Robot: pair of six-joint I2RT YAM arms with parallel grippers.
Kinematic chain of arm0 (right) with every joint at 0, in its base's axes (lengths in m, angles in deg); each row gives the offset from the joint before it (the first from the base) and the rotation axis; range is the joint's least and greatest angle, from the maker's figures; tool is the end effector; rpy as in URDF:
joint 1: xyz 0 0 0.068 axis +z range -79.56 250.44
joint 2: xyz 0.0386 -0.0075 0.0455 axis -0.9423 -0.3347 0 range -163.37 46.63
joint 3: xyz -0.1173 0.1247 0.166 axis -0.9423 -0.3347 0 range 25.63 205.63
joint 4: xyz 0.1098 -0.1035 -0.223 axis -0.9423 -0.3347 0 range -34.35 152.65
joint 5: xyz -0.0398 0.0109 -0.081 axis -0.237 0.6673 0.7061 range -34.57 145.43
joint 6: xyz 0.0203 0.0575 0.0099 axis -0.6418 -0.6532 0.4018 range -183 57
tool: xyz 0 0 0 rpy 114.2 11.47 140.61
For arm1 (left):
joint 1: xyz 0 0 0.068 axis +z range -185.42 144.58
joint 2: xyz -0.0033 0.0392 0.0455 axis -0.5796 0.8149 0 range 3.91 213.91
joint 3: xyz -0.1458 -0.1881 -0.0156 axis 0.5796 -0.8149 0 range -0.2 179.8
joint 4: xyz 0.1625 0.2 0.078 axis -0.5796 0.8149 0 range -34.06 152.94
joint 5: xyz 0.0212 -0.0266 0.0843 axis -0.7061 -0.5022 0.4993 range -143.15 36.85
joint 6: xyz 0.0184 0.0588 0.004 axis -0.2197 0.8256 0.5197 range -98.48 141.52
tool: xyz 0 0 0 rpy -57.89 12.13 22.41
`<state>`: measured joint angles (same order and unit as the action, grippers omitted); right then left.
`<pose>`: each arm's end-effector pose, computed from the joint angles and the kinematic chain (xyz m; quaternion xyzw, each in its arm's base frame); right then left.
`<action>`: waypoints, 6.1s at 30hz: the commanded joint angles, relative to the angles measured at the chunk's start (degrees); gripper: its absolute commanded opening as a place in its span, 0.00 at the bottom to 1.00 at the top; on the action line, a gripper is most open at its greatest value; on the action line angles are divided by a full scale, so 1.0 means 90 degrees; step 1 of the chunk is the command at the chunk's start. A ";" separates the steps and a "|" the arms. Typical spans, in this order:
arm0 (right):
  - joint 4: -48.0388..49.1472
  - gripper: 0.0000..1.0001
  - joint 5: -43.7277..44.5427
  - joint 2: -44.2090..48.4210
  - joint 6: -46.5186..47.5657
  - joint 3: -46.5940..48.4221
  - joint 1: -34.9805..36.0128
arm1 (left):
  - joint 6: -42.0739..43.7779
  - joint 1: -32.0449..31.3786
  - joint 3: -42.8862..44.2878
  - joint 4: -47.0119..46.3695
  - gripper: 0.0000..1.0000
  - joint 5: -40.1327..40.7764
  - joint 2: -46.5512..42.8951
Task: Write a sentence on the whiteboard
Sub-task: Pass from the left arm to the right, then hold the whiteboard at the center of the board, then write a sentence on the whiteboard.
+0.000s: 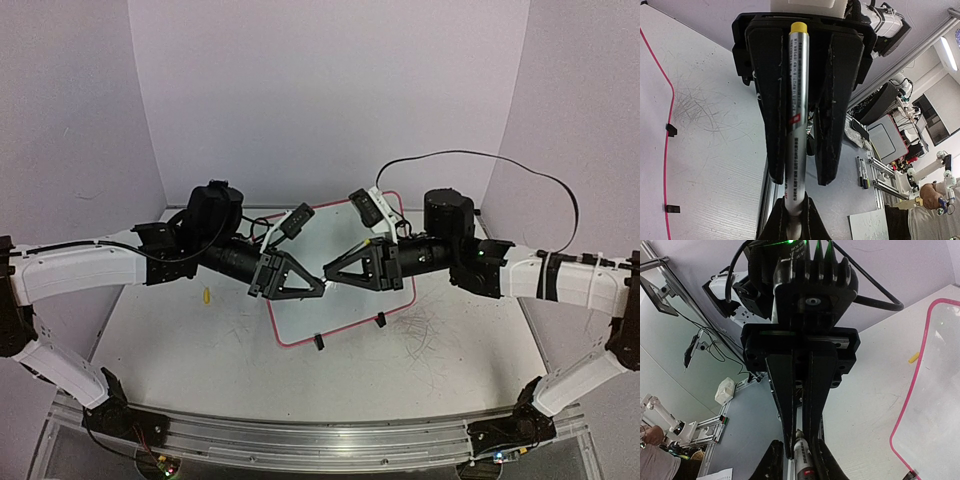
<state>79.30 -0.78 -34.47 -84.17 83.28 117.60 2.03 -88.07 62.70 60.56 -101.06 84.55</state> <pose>0.2029 0.2758 0.2814 -0.4530 0.5725 0.6204 0.2867 0.1785 -0.2910 0.2787 0.4332 0.6632 -0.5721 0.2125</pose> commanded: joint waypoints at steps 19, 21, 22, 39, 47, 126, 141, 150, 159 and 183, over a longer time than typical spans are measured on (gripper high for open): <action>0.0122 0.21 -0.0124 -0.0338 0.0090 0.0385 0.0248 | -0.0031 -0.0009 0.0321 -0.0056 0.00 0.0022 -0.0052; 0.0129 0.16 -0.0084 -0.0335 0.0103 0.0392 0.0251 | -0.0032 -0.0009 0.0338 -0.0055 0.00 0.0023 -0.0033; 0.0133 0.12 -0.0067 -0.0324 0.0106 0.0390 0.0252 | -0.0032 -0.0010 0.0337 -0.0056 0.00 0.0033 -0.0034; -0.0689 0.00 0.3109 0.1253 0.0864 0.0052 -0.0015 | 0.0114 0.0665 0.0077 0.0399 0.79 0.1621 -0.0997; -0.0376 0.00 0.7262 0.2208 0.2517 -0.0454 -0.0048 | -0.0874 0.1062 -0.0227 0.0651 0.93 0.5469 -0.1954; 0.0162 0.00 0.4518 -0.0354 0.2891 0.1317 0.0019 | -0.2042 0.2452 -0.3359 -0.6116 0.56 0.1701 0.0555; 0.0584 0.00 0.4090 -0.1651 0.3250 0.1922 0.0584 | -0.1400 0.2537 -0.3195 -0.6187 0.23 0.1278 0.0917; 0.0601 0.00 0.4723 -0.2005 0.3257 0.2215 0.0720 | -0.1191 0.2579 -0.3186 -0.6186 0.05 0.1190 0.1007; 0.0650 0.00 0.4968 -0.2325 0.3383 0.2503 0.0902 | -0.0842 0.2588 -0.3262 -0.6180 0.00 0.1171 0.1036; 0.0913 0.00 0.5587 -0.2542 0.3325 0.2490 0.0957 | -0.0829 0.2588 -0.3201 -0.6183 0.00 0.0941 0.1108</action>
<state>84.54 50.00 -56.39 -54.02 104.00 126.04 -6.95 -64.98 32.32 5.96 -92.18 93.85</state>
